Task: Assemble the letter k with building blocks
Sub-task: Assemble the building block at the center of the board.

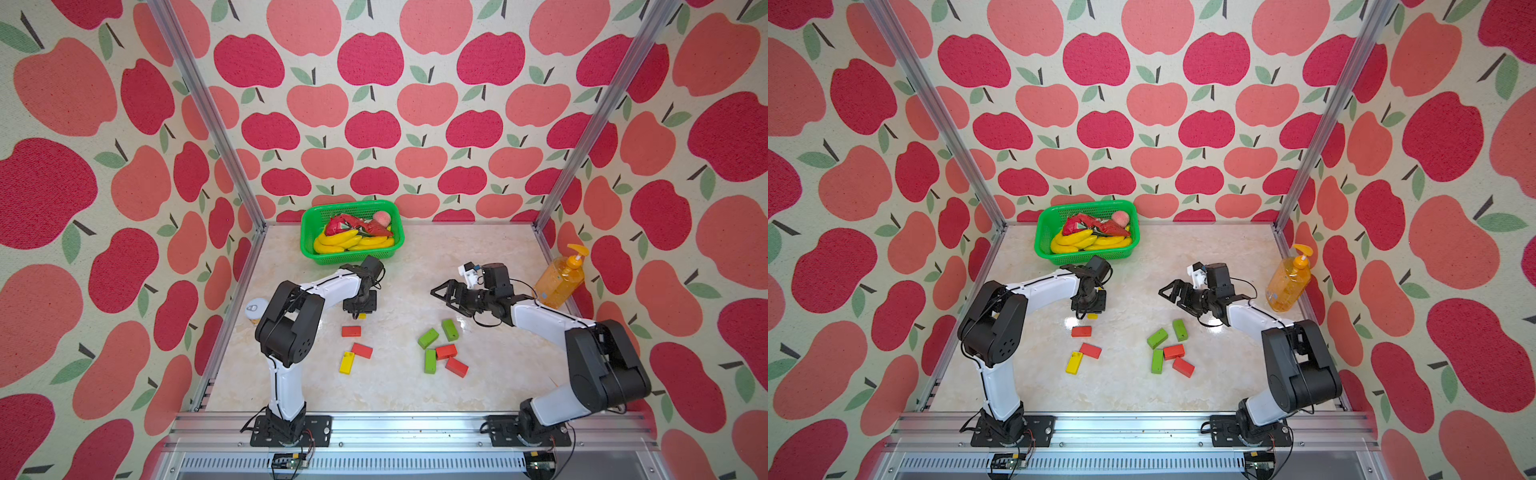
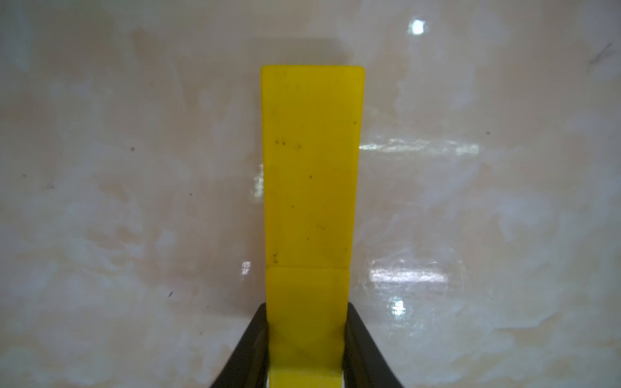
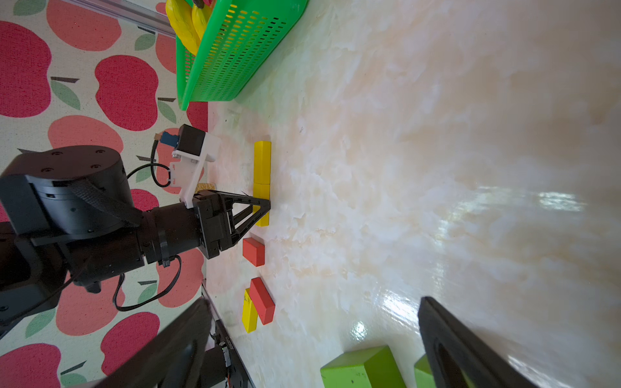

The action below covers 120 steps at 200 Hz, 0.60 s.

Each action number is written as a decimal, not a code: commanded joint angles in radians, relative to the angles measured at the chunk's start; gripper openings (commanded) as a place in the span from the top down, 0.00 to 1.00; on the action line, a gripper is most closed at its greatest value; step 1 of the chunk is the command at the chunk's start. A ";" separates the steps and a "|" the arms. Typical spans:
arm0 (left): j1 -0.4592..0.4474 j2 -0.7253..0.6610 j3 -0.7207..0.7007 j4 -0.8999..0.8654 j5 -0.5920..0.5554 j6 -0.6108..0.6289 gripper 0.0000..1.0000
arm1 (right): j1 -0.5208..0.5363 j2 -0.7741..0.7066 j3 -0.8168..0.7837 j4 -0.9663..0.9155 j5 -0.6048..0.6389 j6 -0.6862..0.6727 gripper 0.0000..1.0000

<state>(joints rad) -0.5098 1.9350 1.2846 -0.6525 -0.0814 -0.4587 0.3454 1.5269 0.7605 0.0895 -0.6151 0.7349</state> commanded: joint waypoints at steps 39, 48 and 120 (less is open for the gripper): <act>0.007 0.057 -0.025 -0.012 -0.015 0.001 0.47 | -0.007 0.014 0.007 0.010 0.002 -0.005 0.01; 0.007 0.055 -0.024 -0.011 -0.015 0.005 0.46 | -0.007 0.014 0.007 0.011 0.000 -0.003 0.01; -0.011 0.066 -0.010 -0.007 -0.011 0.021 0.40 | -0.007 0.015 0.006 0.012 0.002 -0.003 0.01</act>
<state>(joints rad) -0.5053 1.9381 1.2888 -0.6437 -0.0940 -0.4545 0.3454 1.5303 0.7605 0.0898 -0.6151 0.7349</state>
